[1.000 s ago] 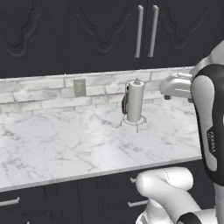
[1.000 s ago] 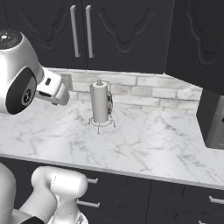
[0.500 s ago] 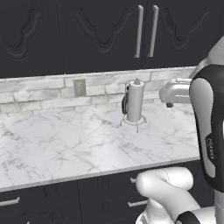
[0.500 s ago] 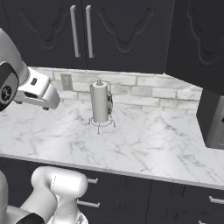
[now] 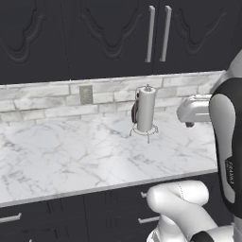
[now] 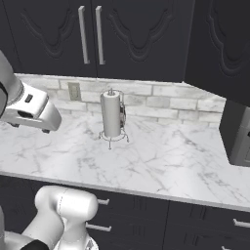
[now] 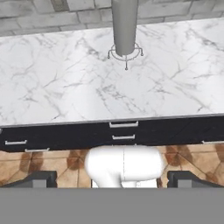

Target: Close all open cabinet doors.

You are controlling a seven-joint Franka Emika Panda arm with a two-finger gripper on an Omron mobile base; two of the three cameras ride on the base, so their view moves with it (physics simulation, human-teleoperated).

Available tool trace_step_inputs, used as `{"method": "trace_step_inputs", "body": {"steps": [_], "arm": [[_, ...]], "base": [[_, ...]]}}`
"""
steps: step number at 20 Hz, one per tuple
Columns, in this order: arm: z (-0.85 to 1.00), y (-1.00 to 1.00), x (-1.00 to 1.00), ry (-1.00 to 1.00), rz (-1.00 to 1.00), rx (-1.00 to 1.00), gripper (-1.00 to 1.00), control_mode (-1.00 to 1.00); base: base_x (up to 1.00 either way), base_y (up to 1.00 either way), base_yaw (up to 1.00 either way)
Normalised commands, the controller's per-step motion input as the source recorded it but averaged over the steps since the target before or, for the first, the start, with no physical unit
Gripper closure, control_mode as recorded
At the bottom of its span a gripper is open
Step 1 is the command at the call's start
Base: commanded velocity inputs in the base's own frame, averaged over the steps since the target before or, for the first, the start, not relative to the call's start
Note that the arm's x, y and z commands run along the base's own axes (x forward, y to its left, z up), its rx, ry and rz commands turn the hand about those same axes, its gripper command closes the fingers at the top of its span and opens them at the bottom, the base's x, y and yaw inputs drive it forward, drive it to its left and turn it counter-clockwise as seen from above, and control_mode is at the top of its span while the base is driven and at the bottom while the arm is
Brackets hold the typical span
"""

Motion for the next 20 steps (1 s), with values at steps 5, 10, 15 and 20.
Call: {"method": "trace_step_inputs", "body": {"steps": [5, 10, 15, 20], "arm": [[-0.09, -0.08, -0.16, 0.04, 0.0, 0.0, -1.0, -1.0], [-0.17, 0.0, -0.14, 0.05, 0.0, 0.0, -1.0, -1.0], [-0.13, 0.0, -0.15, 0.03, 0.0, 0.0, -1.0, 1.0], [0.0, 0.0, 0.0, 0.0, 0.0, 0.0, -1.0, 1.0]], "base": [[0.0, 0.0, 0.0], [0.0, 0.0, 0.0], [-0.05, 0.0, 0.0], [-0.6, -0.32, 0.0]]}}
